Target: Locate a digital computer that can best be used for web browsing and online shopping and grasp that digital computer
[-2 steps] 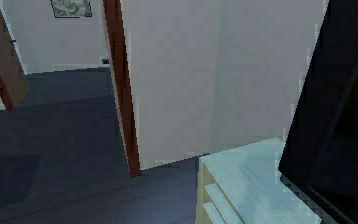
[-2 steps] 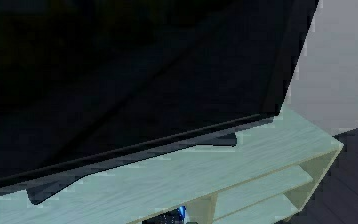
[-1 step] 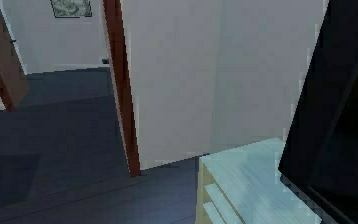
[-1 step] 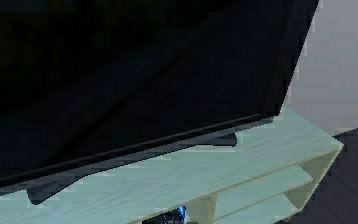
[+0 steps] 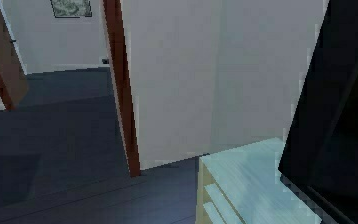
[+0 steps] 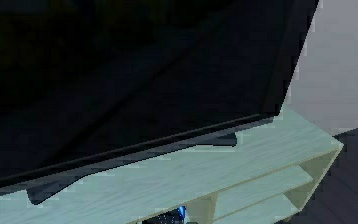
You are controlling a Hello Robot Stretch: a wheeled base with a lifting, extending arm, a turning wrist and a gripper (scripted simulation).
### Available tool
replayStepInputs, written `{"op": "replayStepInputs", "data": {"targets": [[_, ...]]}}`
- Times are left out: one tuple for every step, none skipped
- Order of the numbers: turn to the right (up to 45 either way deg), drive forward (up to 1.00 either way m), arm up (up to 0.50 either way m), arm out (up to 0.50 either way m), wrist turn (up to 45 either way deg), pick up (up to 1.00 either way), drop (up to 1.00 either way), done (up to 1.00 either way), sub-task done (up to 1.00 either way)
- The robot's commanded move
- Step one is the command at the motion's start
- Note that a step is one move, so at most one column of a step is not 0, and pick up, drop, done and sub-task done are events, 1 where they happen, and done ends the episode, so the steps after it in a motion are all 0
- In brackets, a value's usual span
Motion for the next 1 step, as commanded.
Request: {"op": "replayStepInputs", "data": {"targets": [[0.0, 0.0, 0.0, 0.0, 3.0, 0.0, 0.0, 0.0, 0.0]]}}
